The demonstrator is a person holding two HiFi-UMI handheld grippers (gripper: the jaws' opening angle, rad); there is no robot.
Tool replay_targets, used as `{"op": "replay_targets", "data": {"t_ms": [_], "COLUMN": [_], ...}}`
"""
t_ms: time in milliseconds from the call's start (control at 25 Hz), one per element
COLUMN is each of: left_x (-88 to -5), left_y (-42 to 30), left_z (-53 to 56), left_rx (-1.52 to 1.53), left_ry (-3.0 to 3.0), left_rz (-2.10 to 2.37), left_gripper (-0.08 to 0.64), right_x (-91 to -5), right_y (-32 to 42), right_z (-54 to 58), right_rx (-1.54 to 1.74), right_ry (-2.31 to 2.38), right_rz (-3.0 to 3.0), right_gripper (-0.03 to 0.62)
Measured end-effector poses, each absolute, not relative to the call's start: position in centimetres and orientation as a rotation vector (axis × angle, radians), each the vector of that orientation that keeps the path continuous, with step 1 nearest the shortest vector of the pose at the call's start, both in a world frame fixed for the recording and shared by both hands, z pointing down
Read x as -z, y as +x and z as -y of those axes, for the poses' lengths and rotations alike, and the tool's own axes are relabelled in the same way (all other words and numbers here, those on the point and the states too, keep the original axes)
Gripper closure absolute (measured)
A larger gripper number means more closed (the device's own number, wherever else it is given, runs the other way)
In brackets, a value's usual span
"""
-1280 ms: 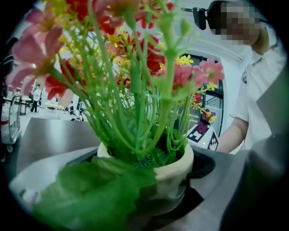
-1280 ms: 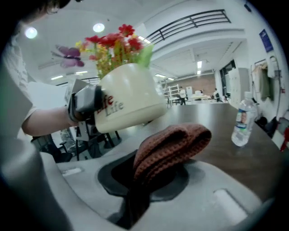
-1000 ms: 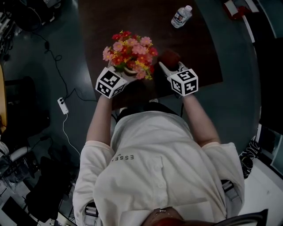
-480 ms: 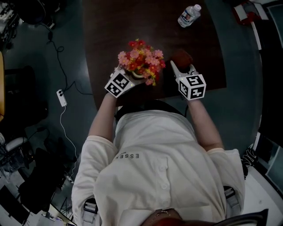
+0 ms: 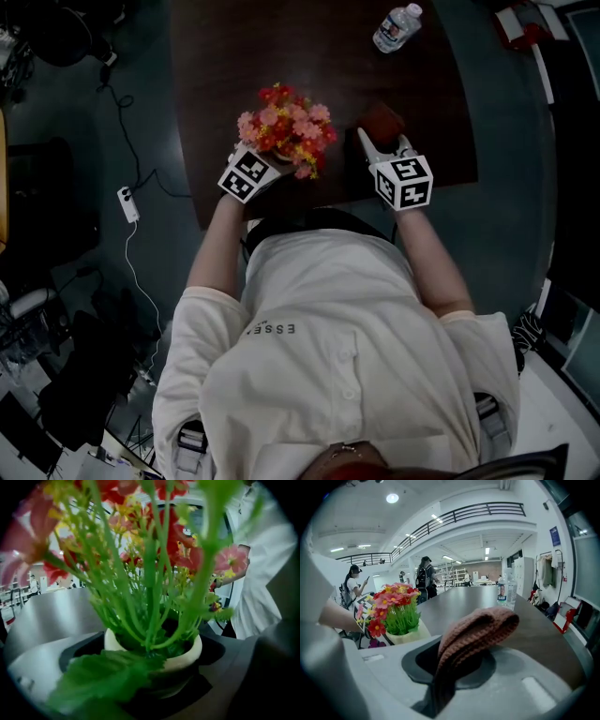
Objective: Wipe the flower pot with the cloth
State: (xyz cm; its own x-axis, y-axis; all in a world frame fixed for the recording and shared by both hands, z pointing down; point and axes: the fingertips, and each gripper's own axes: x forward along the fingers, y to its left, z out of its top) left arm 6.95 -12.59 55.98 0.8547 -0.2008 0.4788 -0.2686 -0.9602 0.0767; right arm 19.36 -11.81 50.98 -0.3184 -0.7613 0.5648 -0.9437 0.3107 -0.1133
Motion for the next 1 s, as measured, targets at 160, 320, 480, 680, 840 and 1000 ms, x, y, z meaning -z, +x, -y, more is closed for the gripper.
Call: {"op": "replay_targets", "data": {"t_ms": [160,320,480,680,840,1000], "left_x": [-54.5,-50.9,-47.6,-45.8,-43.8,-41.5], "left_y": [5.3,2.3,0.3,-0.9,-1.5,-2.4], "left_z": [13.2,13.3,12.7,10.7,8.3,5.6], "left_rx": [-0.642,-0.476,-0.422,-0.319,-0.208,-0.085], "left_ry": [2.87,2.806,2.769,2.646,2.631,2.644], "left_rz": [0.581,0.927,1.225,1.358,1.407,1.409], "left_gripper": [-0.051,-0.025,0.143,0.318,0.453,0.51], "right_x": [-51.1,-50.5,-49.9,-49.3,-48.8,-48.2], "right_y": [18.4,17.7,17.0,15.4,14.4,13.1], "right_z": [11.4,10.9,10.3,9.0,7.8,5.0], "right_rx": [-0.61,-0.583,-0.556,-0.509,-0.494,-0.494], "right_ry": [1.488,1.44,1.4,1.333,1.342,1.373], "right_rz": [2.19,2.231,2.268,2.304,2.318,2.313], "right_gripper": [0.546,0.546,0.546,0.546,0.546,0.546]}}
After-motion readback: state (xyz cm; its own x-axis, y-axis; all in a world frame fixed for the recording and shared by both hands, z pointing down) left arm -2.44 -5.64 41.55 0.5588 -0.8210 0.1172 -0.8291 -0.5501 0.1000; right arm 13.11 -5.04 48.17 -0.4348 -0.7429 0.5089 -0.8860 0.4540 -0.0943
